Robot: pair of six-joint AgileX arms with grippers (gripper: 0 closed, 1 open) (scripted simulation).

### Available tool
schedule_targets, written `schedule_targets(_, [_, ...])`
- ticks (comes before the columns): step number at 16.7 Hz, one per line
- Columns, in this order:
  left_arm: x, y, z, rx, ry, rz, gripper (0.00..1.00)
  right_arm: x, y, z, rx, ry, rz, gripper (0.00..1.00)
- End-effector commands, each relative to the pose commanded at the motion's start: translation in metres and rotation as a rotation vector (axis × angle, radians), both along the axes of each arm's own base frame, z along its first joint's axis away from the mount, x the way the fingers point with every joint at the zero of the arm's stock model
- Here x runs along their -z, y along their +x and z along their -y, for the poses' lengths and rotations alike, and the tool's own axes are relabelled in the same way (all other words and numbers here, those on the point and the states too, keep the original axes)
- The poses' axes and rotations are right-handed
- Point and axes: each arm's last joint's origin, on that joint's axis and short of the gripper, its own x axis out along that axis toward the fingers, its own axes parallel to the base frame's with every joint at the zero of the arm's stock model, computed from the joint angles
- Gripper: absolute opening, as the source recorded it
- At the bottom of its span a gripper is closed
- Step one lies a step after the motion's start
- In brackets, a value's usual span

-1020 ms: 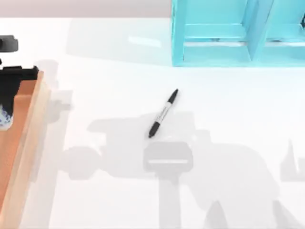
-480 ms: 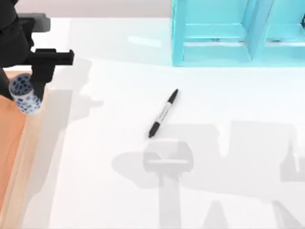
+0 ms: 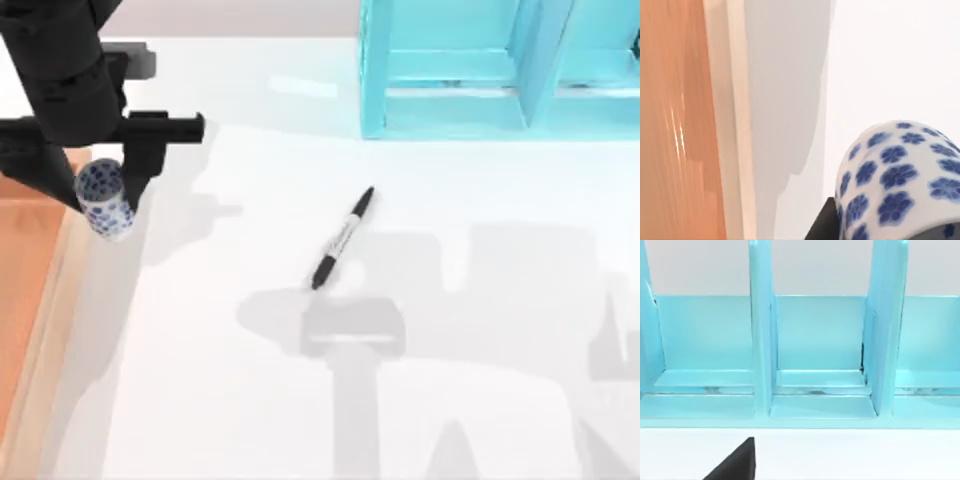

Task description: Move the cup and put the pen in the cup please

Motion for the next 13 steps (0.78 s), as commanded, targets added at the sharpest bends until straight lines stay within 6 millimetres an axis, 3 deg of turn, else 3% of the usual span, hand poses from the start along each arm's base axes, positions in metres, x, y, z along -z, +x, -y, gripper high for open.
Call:
schedule_targets(6, [0.049, 0.026, 0.041, 0.004, -0.002, 0.006, 0.00, 0.000, 0.000, 0.000, 0.000, 0.000, 0.000, 1.00])
schedule_targets(13, [0.057, 0.028, 0.046, 0.002, -0.002, 0.008, 0.00, 0.000, 0.000, 0.000, 0.000, 0.000, 0.000, 1.00])
